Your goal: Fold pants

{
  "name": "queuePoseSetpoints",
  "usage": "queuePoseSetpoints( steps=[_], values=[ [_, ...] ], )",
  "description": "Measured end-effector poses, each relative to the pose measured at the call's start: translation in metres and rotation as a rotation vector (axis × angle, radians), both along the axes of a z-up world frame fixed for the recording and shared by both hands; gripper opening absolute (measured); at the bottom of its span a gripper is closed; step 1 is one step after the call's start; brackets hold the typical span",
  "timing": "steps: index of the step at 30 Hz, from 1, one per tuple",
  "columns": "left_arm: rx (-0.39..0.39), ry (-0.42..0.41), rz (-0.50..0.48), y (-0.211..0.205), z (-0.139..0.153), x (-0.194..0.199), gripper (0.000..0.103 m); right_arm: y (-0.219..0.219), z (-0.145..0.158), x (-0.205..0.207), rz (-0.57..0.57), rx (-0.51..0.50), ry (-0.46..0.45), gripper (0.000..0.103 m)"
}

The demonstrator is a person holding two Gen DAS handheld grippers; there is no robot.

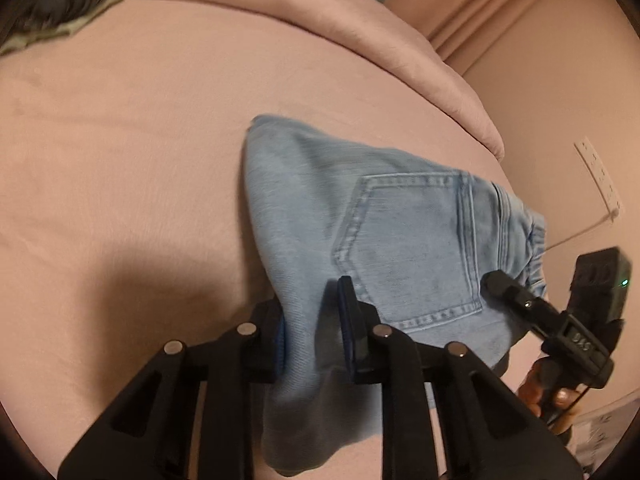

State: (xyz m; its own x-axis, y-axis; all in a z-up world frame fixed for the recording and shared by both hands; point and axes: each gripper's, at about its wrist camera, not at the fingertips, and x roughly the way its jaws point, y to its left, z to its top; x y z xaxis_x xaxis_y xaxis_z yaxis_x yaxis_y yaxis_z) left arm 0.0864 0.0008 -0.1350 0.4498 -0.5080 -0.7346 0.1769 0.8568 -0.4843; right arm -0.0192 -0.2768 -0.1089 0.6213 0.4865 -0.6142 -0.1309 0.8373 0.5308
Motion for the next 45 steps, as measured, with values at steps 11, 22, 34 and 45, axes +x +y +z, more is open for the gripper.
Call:
queuePoseSetpoints(
  steps=[11,22,34,45],
  values=[
    [0.059,-0.087,-0.002,0.004,0.02,-0.004,0.016,0.013,0.027,-0.005,0.052,-0.042,-0.095,0.049],
    [0.08,-0.138,0.016,0.019,0.04,0.018,0.016,0.021,0.045,0.029,0.073,-0.034,-0.14,0.048],
    [0.113,-0.175,0.023,0.011,0.054,0.103,0.017,0.026,0.059,0.108,0.071,-0.032,-0.181,0.048],
    [0.132,-0.149,0.029,-0.004,0.028,0.189,0.017,0.025,0.036,0.193,0.042,-0.048,-0.16,0.048]
  ],
)
